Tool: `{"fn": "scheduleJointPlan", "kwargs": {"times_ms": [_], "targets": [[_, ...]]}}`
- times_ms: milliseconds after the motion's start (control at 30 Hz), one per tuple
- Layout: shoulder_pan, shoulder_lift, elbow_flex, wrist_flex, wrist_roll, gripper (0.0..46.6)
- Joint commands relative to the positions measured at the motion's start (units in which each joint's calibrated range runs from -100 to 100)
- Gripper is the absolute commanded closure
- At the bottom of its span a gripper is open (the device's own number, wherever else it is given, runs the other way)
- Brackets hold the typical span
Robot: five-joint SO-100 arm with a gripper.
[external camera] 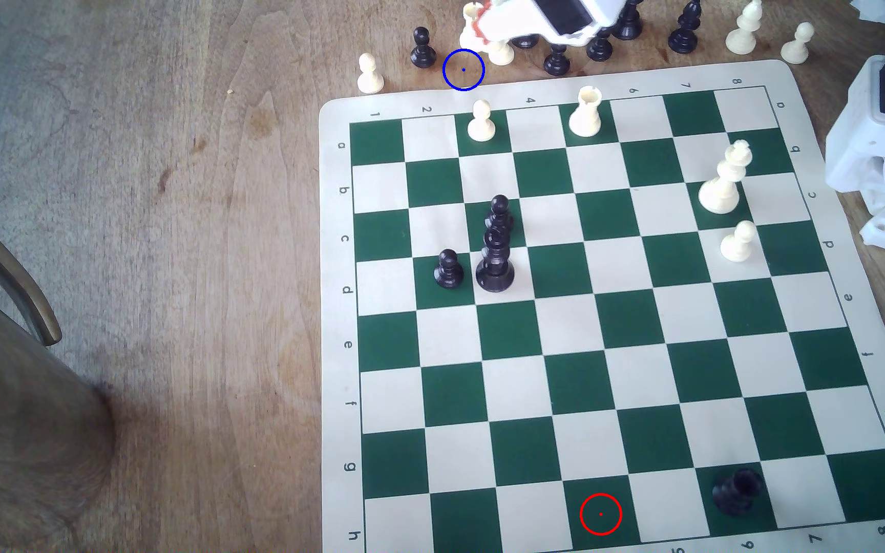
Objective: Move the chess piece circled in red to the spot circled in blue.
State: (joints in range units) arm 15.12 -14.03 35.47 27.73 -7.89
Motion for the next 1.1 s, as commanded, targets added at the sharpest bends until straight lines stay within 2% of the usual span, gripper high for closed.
{"fn": "scheduleJointPlan", "kwargs": {"times_ms": [0,700,900,1067], "targets": [[0.1,3.8,-3.6,-4.0,0.2,46.3],[4.6,24.3,-18.2,-7.2,2.7,46.3],[7.1,27.9,-20.1,-8.5,3.8,46.3],[7.6,29.9,-22.0,-8.5,3.8,46.3]]}}
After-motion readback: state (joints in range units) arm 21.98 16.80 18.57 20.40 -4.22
